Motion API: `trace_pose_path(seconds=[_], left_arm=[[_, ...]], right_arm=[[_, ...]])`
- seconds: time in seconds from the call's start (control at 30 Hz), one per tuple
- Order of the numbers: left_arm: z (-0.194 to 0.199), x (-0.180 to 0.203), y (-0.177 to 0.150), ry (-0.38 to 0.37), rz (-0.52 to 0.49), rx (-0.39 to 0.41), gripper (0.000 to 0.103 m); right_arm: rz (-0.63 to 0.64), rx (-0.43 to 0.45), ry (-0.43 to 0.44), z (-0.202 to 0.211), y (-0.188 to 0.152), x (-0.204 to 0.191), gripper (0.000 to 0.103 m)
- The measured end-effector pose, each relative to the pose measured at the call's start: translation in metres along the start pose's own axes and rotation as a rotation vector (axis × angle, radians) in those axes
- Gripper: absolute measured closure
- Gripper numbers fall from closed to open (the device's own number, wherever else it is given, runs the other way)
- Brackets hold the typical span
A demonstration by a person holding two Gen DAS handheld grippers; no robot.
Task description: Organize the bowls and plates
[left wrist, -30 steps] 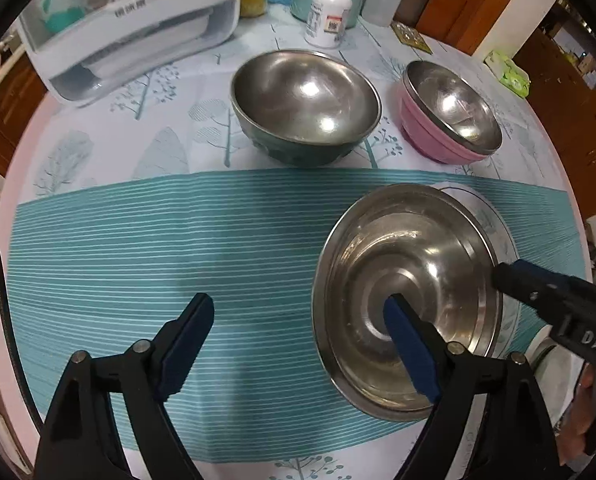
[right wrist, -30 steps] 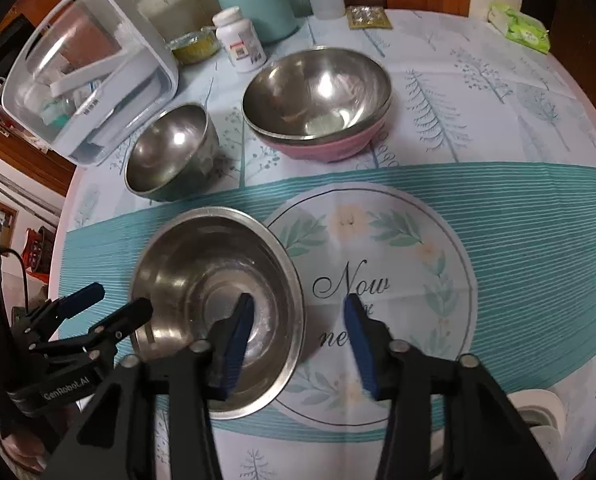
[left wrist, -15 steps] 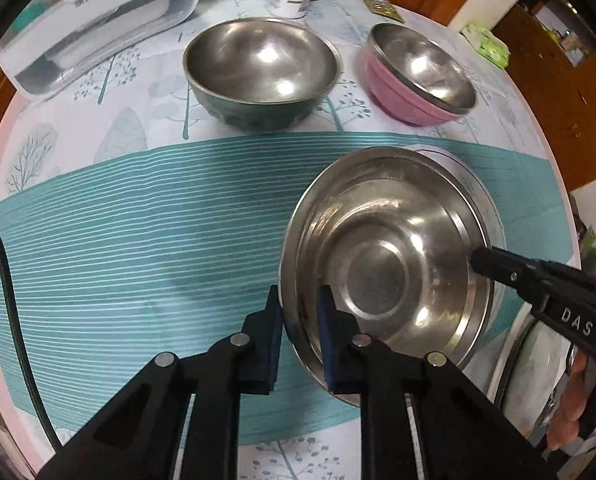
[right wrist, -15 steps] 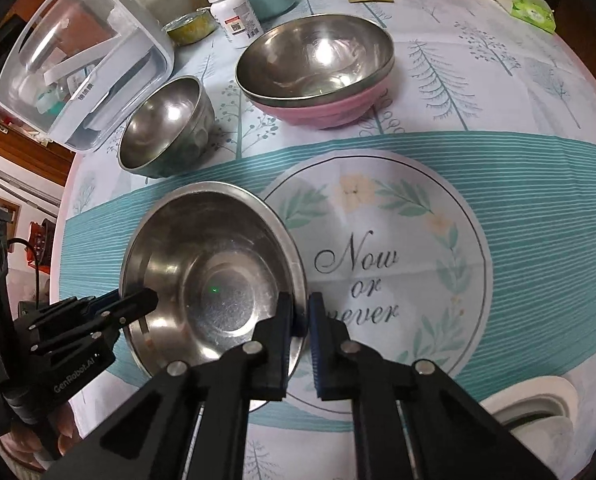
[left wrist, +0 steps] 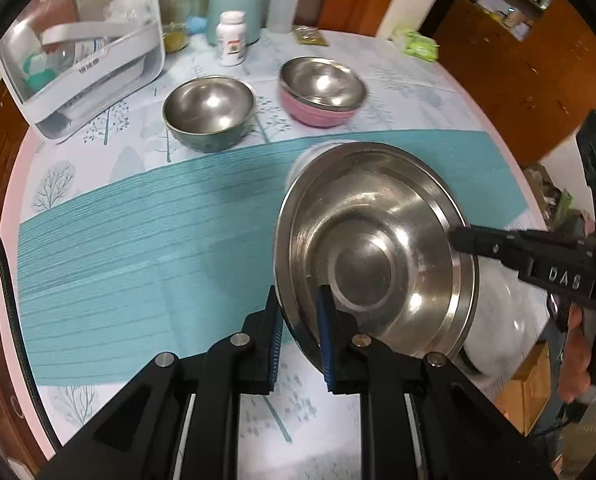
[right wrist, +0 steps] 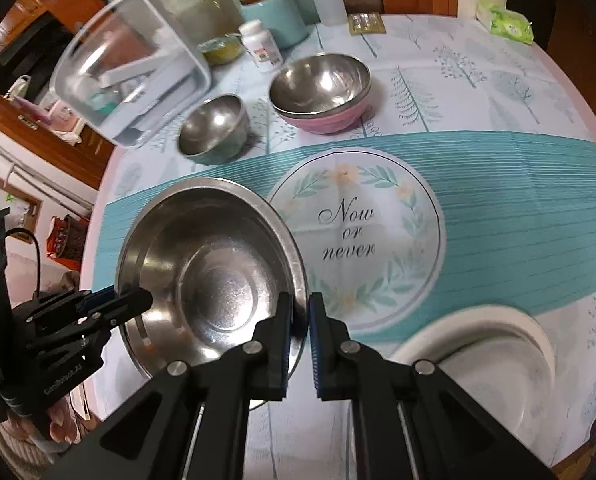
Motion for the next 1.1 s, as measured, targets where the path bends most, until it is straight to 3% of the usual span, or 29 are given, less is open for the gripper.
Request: trace_pose_path(seconds=[0.2, 0.47, 0.63, 0.87, 1.1], left_arm=[[0.004, 0.009, -0.054, -0.033, 0.023, -0.004, 0.088], [-0.026, 0.012, -0.102, -0.04, 0.098, -0.058, 0.088], [-0.052, 0.008, -0.116, -0.034, 0.181, -0.118, 0.088], [-0.067, 0.007, -0.127, 0.0, 0.222, -0.134, 0.088], [-0.076, 0.007, -0.129, 0.015, 0.246, -0.126, 0.086]], right_arm=[[0.048, -0.004, 0.03, 0.007, -0.046, -0.004, 0.095], [0.079, -0.066, 0.012, -0.021, -0.086, -0.003, 0.095], [0.108, -0.121, -0.009, -0.047, -0.097, -0.002, 0.094], [0.124, -0.179, -0.006, -0.068, -0.103, -0.001, 0.094], [0.167, -0.17, -0.063, -0.075, -0.103, -0.006, 0.094]])
Point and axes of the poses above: each gripper's, at about its wrist camera, not at the fingertips, and z roughly against the way its jaws point, x to its right, y to its top, the point moved 2 cm from there along -z, roughly the way its jaws point, and after that the axes turned 13 degrees about -x, right-handed, at the moved point
